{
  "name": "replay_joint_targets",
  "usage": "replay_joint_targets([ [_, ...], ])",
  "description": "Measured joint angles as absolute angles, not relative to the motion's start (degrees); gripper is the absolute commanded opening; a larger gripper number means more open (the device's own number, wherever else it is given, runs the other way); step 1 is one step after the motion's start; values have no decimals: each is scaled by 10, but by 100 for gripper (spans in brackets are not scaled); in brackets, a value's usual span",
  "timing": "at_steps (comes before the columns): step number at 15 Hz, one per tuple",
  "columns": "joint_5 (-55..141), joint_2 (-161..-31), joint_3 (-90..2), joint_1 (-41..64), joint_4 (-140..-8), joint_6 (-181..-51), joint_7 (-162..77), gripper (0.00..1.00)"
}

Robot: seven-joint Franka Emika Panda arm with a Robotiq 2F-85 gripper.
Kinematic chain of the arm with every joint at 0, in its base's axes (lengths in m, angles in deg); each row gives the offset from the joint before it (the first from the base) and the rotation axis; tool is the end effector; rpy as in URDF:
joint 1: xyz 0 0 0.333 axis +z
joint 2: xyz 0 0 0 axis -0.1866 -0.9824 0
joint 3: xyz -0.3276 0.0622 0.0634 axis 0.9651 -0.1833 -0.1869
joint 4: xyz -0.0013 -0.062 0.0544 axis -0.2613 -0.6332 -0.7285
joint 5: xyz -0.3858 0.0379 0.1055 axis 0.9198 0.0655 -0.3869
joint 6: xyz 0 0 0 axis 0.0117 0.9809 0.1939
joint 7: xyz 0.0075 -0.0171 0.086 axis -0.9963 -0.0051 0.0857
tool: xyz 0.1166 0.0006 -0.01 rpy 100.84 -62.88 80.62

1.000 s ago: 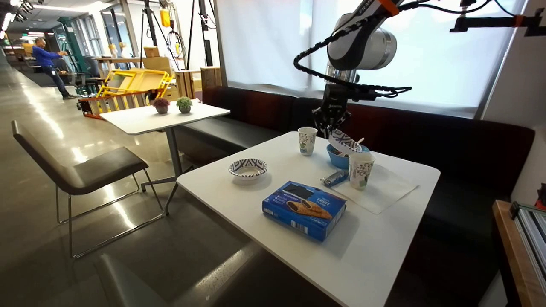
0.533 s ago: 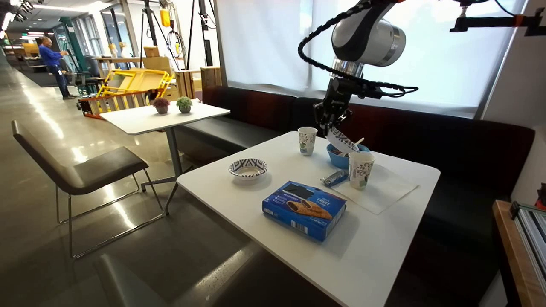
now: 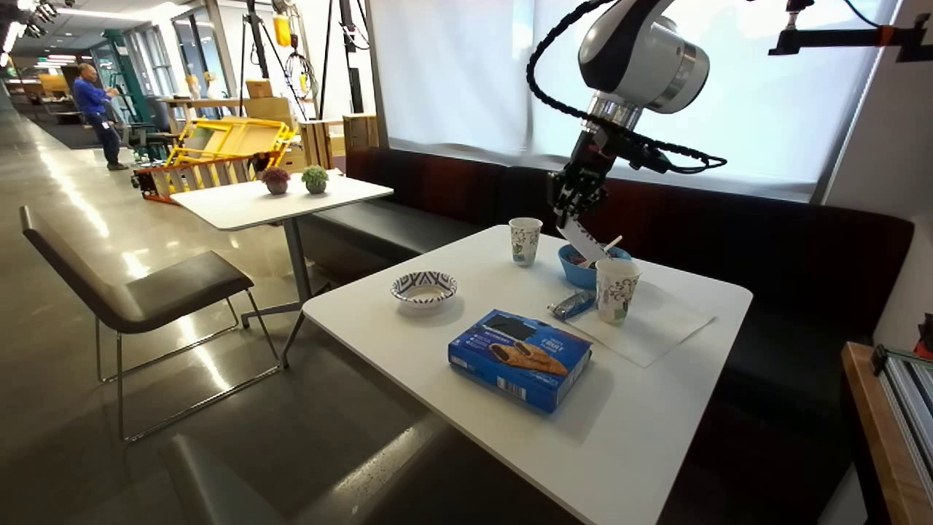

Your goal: Pour the cereal in the blue bowl into the cup

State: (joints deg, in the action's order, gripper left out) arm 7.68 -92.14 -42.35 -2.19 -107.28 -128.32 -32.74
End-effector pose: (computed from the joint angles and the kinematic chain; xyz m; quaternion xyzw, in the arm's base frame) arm 0.5485 -0.1874 0.3000 -0.9283 0.3291 -0.0990 0.1418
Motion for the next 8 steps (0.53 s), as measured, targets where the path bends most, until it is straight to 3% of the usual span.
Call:
replay_joint_targets([
  [8,-18,-920,-428,-42,-1080,-1276,-196,1],
])
